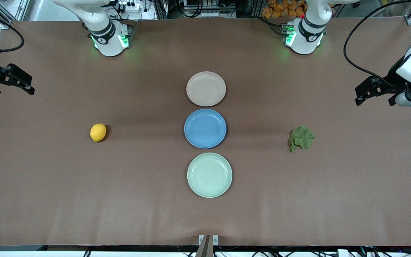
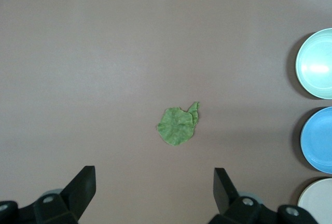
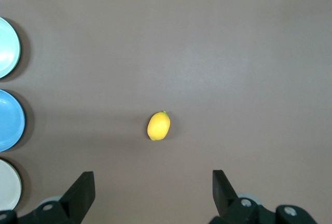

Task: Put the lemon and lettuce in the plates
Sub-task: 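Reach the right gripper to the lemon while the left gripper reaches the lettuce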

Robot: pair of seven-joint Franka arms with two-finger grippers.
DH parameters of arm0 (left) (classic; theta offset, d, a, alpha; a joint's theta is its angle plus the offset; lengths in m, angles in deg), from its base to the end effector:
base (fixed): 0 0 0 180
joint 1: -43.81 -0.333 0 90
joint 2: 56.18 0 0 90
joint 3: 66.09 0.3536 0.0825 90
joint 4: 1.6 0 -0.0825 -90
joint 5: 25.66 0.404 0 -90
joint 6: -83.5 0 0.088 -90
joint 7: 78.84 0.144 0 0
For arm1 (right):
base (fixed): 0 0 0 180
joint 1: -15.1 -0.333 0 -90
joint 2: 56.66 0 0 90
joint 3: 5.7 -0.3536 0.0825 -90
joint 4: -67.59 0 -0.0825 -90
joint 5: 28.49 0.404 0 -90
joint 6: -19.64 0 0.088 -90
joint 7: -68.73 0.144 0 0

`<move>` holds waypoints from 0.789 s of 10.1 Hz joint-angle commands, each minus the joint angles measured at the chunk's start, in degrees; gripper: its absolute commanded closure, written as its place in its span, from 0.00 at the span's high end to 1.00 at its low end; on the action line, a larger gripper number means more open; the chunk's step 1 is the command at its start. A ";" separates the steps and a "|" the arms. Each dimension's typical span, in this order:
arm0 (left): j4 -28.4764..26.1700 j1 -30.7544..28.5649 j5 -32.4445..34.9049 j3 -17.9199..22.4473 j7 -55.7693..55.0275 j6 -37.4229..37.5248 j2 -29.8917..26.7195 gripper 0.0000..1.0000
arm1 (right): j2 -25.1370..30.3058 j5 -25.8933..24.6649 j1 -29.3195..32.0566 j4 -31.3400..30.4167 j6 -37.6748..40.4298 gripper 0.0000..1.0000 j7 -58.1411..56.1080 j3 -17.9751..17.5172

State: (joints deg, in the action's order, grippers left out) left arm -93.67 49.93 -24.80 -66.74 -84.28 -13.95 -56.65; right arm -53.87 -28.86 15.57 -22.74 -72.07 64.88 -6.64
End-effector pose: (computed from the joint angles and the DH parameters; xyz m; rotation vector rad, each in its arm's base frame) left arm 0.5841 -0.0674 0.6242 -3.1331 0.0382 -0.1617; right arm 0.5635 0.0040 0.6527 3.1279 0.1179 0.1136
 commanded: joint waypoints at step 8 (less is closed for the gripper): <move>-8.87 0.12 -0.86 0.03 0.43 -6.39 9.87 1.00 | -6.20 0.29 0.76 -5.53 -6.08 1.00 -0.45 -0.20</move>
State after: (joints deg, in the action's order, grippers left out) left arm -98.60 50.01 -24.81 -66.83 -84.28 -16.27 -46.92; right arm -57.54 -28.83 15.64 -25.58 -74.59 64.88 -6.58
